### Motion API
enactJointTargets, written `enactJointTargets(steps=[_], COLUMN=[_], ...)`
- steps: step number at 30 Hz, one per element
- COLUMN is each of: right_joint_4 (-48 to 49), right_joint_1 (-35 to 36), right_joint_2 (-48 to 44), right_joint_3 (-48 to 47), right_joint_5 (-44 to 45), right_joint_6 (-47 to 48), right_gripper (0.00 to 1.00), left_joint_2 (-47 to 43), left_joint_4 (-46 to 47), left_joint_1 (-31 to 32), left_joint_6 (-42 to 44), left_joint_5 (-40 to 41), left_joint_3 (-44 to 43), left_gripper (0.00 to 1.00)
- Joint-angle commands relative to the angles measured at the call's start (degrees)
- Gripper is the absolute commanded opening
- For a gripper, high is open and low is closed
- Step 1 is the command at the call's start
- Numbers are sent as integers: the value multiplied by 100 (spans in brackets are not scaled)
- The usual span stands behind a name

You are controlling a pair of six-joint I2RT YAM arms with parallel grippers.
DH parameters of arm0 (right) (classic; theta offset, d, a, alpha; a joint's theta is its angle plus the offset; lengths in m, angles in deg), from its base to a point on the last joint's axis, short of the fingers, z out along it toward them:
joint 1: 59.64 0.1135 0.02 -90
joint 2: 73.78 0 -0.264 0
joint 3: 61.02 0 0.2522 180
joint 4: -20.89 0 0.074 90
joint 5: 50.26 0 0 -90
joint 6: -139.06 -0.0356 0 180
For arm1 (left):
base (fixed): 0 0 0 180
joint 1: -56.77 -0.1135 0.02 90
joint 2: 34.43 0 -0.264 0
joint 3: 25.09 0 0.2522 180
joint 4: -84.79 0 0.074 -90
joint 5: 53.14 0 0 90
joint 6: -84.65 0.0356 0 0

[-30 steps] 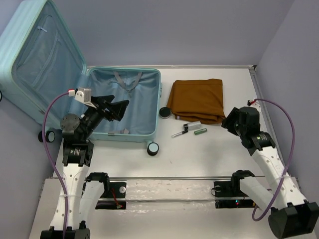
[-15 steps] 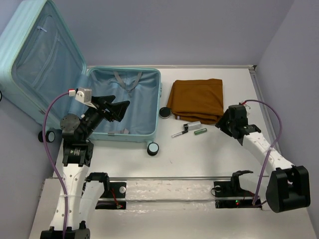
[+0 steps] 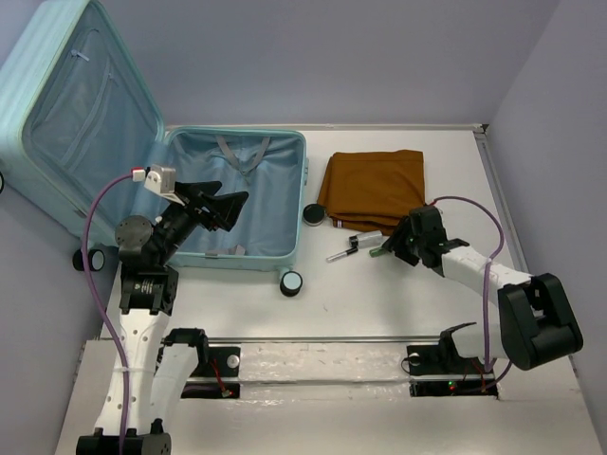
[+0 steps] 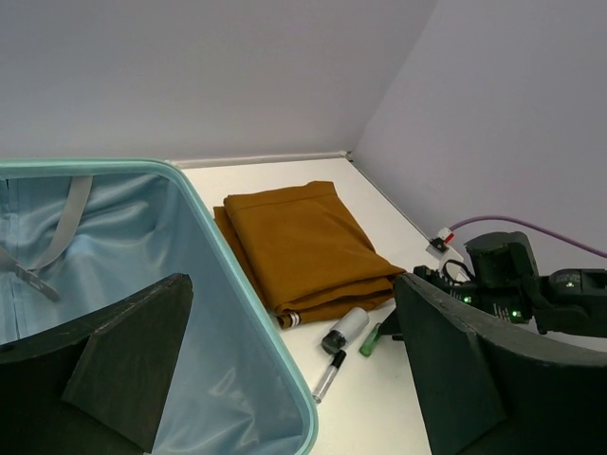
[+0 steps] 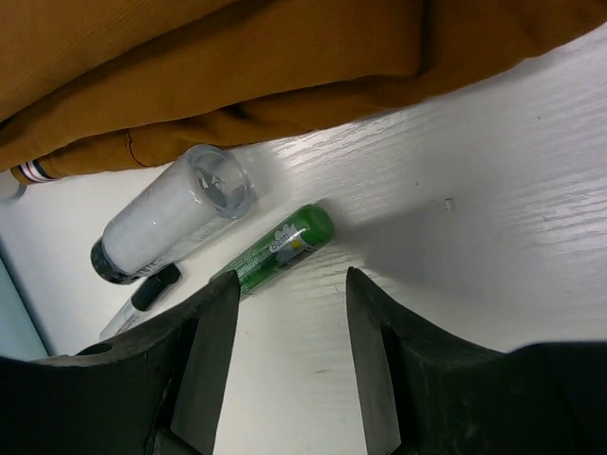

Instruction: Pack the luggage

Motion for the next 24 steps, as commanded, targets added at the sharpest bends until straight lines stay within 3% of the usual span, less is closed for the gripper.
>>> enactJointTargets(steps=[1,4,10,24], right_joint_4=[463,463,437,-257], right_joint_1=[130,130,130,315], right_joint_2=[58,181,436,1033], right_joint_3=[-29,-29,50,-617], right_joint_5=[130,235,323,710], right_joint_6=[-169,-143,-134,516], right_gripper=[55,54,43,47], left_joint_2=[27,54,54,-25], left_joint_4=[261,261,252,209], left_joint_1=[-29,-29,-29,-29], left_joint_6=[-124,-133,-151,-151], left_joint_5=[-191,-200,-148,-60], left_joint_3=[-174,-174,-166,-166], left_gripper=[99,99,99,99])
